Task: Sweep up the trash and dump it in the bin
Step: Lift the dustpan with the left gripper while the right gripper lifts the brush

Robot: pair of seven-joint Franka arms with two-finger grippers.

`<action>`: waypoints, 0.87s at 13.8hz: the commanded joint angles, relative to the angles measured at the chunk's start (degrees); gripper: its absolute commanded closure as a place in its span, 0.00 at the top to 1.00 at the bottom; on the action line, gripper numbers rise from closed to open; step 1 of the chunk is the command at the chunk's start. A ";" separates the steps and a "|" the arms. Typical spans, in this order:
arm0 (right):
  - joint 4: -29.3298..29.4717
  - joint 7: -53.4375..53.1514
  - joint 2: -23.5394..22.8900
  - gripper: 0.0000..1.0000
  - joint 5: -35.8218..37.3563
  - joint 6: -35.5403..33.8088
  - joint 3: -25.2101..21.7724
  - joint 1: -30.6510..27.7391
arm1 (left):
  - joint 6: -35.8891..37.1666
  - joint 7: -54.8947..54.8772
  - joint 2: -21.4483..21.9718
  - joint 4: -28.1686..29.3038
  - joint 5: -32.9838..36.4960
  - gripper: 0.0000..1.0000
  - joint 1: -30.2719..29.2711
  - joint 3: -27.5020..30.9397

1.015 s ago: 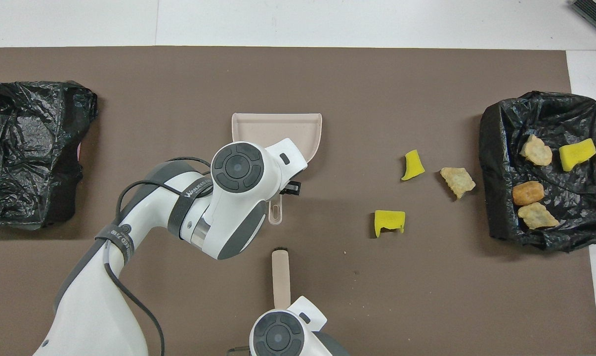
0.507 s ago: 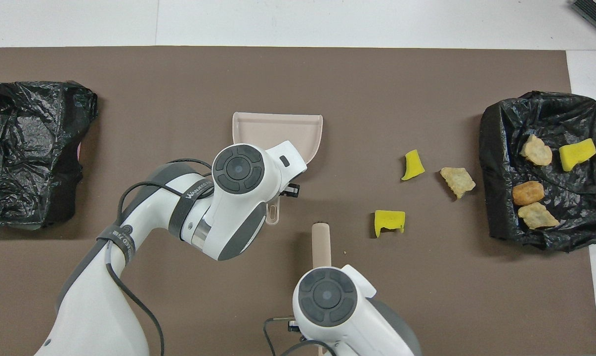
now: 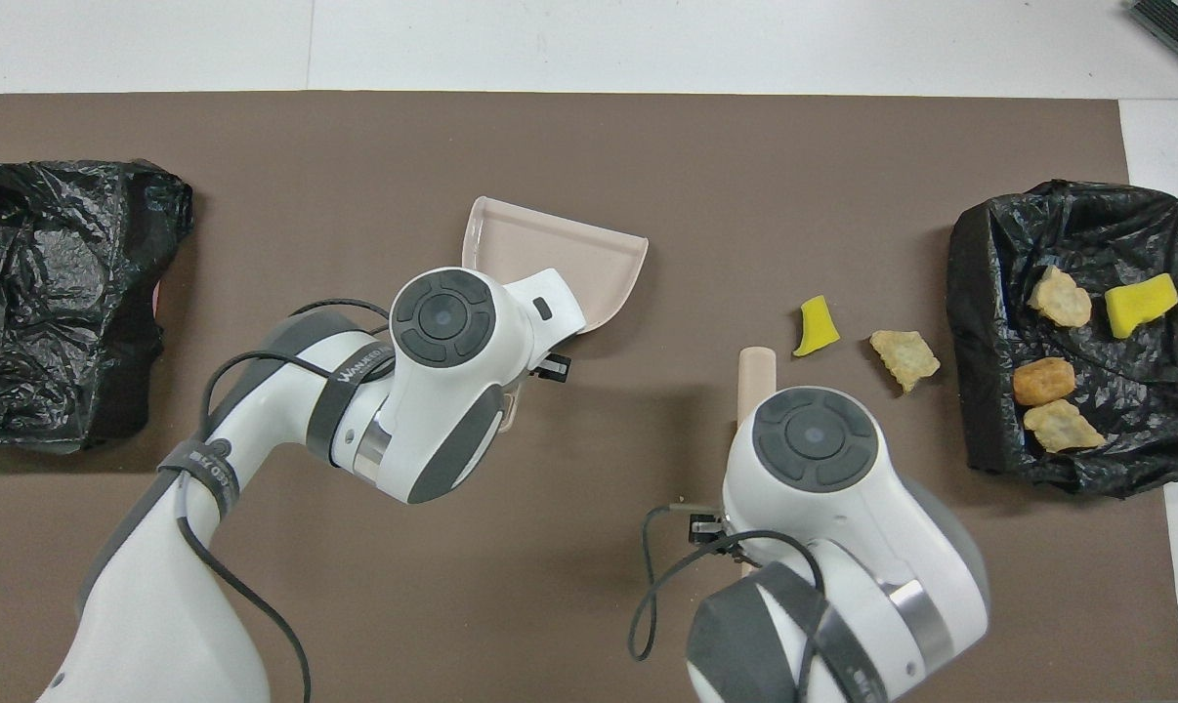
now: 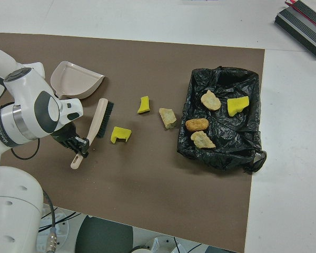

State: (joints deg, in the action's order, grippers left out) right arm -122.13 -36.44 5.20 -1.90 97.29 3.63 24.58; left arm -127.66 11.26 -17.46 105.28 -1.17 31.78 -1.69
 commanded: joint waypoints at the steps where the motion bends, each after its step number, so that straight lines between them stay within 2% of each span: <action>1: 2.60 6.88 -3.09 0.00 6.01 0.70 0.77 -7.59 | 4.77 -11.22 4.88 0.80 0.99 0.00 -3.99 0.20; 4: 2.51 13.39 -4.67 0.00 13.39 4.38 0.77 -15.15 | 11.88 -30.87 7.96 1.06 1.08 0.00 -8.56 0.20; 9: 2.43 21.05 -8.45 0.00 23.60 9.05 0.77 -23.16 | 14.19 -53.76 7.88 1.68 2.56 0.00 -10.95 0.20; 11: 1.72 25.26 -8.63 0.00 25.80 8.71 0.68 -24.75 | 14.02 -54.68 8.22 4.38 3.10 0.00 -9.72 0.20; 12: 0.76 25.89 -9.24 0.00 26.33 9.14 0.77 -25.19 | 12.62 -54.76 9.97 7.10 3.19 0.00 -7.63 -0.06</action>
State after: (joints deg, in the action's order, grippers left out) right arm -120.51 -13.27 -3.57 22.41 105.84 3.43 0.92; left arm -113.70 -42.30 -10.53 107.51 0.65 21.55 -1.56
